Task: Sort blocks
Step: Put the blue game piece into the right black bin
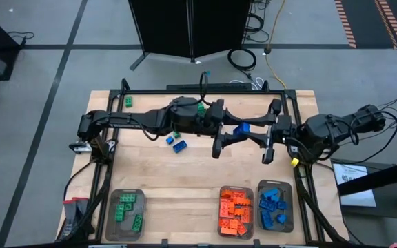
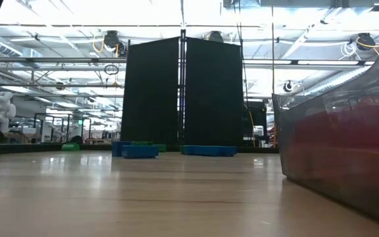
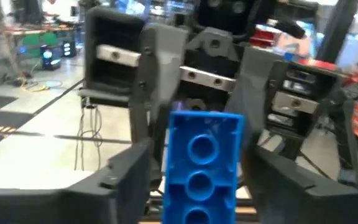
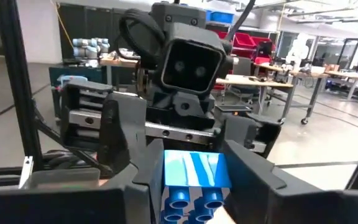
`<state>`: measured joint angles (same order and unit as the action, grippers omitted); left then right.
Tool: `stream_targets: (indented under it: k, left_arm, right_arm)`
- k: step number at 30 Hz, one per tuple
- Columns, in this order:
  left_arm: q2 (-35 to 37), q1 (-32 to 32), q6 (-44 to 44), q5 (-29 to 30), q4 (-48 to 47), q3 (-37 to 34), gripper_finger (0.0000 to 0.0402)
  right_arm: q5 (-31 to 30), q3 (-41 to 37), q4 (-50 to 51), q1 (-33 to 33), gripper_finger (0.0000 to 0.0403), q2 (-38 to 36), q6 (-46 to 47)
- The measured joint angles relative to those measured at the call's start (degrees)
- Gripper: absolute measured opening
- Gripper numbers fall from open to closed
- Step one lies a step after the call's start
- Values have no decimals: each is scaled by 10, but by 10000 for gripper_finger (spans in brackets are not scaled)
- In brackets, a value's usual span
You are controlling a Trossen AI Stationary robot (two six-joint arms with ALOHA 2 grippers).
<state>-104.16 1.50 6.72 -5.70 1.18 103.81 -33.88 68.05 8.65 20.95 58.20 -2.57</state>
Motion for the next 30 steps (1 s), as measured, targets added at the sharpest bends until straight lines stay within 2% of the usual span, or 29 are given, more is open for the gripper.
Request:
stream_targets:
  k: [4, 9, 12, 16, 20, 23, 26, 30]
  left_arm:
    - [0, 0, 5, 13, -35, 0, 287]
    - [0, 2, -14, 15, -95, 0, 295]
    - [0, 2, -24, 16, -141, 0, 295]
    - [0, 3, -32, 18, -227, 1, 296]
    - [0, 6, -42, 36, -300, 1, 297]
    - [0, 9, -42, 57, -322, 1, 297]
    - [0, 8, -42, 74, -328, 1, 297]
    - [0, 8, -41, 82, -341, 1, 297]
  right_arm:
    - [-4, -1, -1, -1, 122, 1, -10]
    - [-5, -1, 19, 0, 122, -7, 4]
    - [-6, -1, 78, 2, 122, -22, 51]
    - [3, -1, 226, 20, 122, -46, 182]
    - [56, -1, 435, 69, 122, -47, 376]
    - [117, -25, 549, 120, 122, -32, 529]
    - [182, -78, 533, 172, 122, -15, 622]
    - [247, -157, 403, 228, 122, 15, 692]
